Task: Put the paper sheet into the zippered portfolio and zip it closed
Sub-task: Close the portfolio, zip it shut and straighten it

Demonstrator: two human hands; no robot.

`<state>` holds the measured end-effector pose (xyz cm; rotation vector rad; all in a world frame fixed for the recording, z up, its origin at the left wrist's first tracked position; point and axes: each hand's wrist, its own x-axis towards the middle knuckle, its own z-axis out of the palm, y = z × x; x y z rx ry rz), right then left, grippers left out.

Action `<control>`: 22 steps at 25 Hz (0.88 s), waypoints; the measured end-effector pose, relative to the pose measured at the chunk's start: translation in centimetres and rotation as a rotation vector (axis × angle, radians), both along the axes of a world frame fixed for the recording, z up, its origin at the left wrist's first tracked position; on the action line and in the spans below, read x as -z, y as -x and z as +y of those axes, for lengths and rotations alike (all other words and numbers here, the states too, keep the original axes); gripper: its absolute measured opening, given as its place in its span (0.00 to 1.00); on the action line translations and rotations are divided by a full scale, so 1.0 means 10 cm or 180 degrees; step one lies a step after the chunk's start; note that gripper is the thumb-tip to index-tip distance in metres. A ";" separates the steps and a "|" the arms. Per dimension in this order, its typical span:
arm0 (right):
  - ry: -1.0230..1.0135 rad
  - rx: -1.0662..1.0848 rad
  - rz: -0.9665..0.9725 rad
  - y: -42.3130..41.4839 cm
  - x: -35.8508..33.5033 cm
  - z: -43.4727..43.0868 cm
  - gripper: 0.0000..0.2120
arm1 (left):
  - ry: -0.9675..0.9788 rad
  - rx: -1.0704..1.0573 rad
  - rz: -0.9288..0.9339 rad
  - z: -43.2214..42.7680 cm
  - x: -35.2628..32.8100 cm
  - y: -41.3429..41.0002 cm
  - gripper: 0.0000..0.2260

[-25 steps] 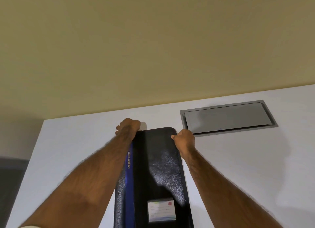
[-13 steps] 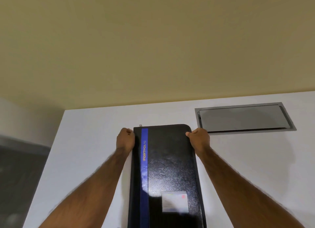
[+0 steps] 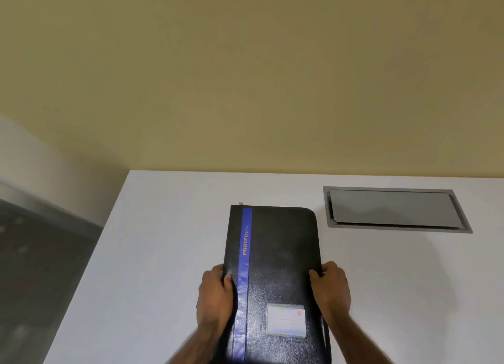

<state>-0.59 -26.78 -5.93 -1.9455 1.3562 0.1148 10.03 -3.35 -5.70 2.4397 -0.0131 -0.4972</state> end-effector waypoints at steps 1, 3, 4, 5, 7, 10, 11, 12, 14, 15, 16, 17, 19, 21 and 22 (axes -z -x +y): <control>-0.0038 0.0049 0.0009 0.07 -0.01 0.04 0.06 | -0.0027 0.0018 0.0001 0.01 -0.01 0.04 0.11; -0.0087 0.0137 -0.0061 0.12 -0.05 0.07 0.07 | -0.0080 -0.0051 0.0077 0.00 -0.05 0.05 0.11; -0.0114 0.0193 -0.0114 0.13 -0.08 0.07 0.08 | -0.0139 -0.0123 0.0146 -0.02 -0.08 0.05 0.11; -0.0149 0.0241 -0.0143 0.12 -0.10 0.06 0.08 | -0.0239 -0.0163 0.0212 -0.05 -0.11 0.03 0.11; -0.0254 0.0275 -0.0153 0.10 -0.11 0.02 0.09 | -0.0439 -0.0084 0.0217 -0.12 -0.18 -0.05 0.11; -0.0400 0.0274 -0.0182 0.09 -0.11 -0.01 0.09 | -0.0500 0.0120 -0.0025 -0.32 -0.30 -0.49 0.13; -0.0423 0.0298 -0.0188 0.08 -0.10 -0.02 0.08 | -0.0520 0.0182 -0.0093 -0.42 -0.33 -0.72 0.14; -0.0429 0.0327 -0.0181 0.08 -0.06 -0.02 0.08 | -0.0545 0.0240 -0.0128 -0.54 -0.35 -0.96 0.15; -0.0373 0.0363 -0.0149 0.09 0.02 -0.03 0.09 | -0.0553 0.0322 -0.0084 -0.81 -0.37 -1.42 0.16; -0.0347 0.0367 -0.0130 0.08 0.06 -0.03 0.09 | -0.0586 0.0365 0.0017 -0.93 -0.38 -1.60 0.16; -0.0336 0.0381 -0.0095 0.08 0.09 -0.04 0.09 | -0.0648 0.0430 0.0142 -1.05 -0.39 -1.72 0.14; -0.0328 0.0394 -0.0068 0.07 0.12 -0.06 0.09 | -0.0733 0.0489 0.0247 -1.16 -0.40 -1.79 0.12; -0.0312 0.0415 -0.0054 0.08 0.14 -0.06 0.10 | -0.0901 0.0554 0.0360 -1.32 -0.39 -1.85 0.09; -0.0264 0.0422 -0.0107 0.09 0.13 -0.06 0.10 | -0.1027 0.0532 0.0412 -1.42 -0.36 -1.87 0.07; -0.0238 0.0430 -0.0146 0.09 0.12 -0.06 0.10 | -0.1067 0.0495 0.0459 -1.46 -0.35 -1.88 0.07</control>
